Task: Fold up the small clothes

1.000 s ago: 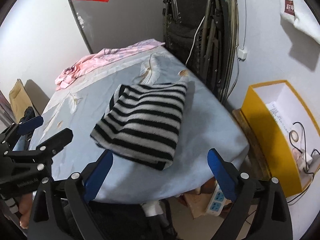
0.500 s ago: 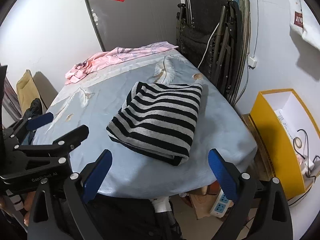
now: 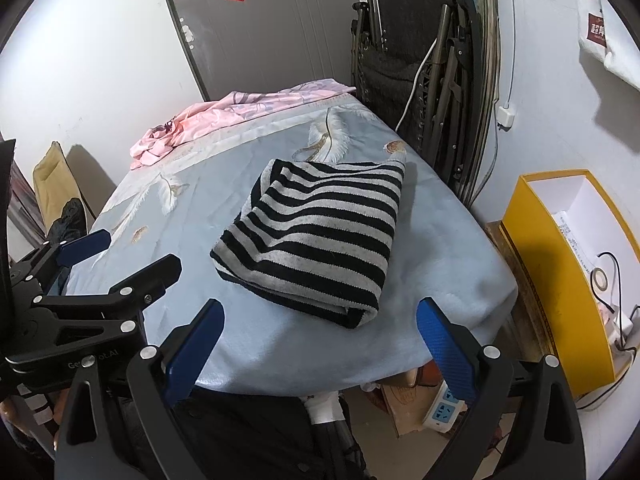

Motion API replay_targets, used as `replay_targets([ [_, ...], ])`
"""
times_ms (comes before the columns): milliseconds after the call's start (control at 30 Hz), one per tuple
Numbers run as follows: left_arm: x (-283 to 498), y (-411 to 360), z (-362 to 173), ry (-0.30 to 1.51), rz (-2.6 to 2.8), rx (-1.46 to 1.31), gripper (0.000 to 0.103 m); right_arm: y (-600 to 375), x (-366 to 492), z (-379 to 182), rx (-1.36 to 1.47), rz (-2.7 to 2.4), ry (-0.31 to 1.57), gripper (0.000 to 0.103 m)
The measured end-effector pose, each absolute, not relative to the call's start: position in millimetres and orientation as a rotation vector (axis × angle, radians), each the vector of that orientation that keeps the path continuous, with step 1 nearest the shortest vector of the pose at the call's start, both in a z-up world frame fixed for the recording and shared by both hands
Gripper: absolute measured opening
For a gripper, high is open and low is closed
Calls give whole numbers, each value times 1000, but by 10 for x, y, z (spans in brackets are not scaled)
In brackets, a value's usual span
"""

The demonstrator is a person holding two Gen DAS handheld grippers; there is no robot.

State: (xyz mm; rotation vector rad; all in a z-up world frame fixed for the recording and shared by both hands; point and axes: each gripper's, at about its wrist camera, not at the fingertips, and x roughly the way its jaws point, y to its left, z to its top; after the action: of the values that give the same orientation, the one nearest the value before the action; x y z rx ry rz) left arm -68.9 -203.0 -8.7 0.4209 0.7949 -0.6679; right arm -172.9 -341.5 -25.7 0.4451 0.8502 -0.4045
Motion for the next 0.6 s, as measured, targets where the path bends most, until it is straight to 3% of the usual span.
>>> replay_targets([
  [600, -678, -2068, -144, 808, -667, 432, 98, -3462, -1718, -333, 452, -400, 867, 97],
])
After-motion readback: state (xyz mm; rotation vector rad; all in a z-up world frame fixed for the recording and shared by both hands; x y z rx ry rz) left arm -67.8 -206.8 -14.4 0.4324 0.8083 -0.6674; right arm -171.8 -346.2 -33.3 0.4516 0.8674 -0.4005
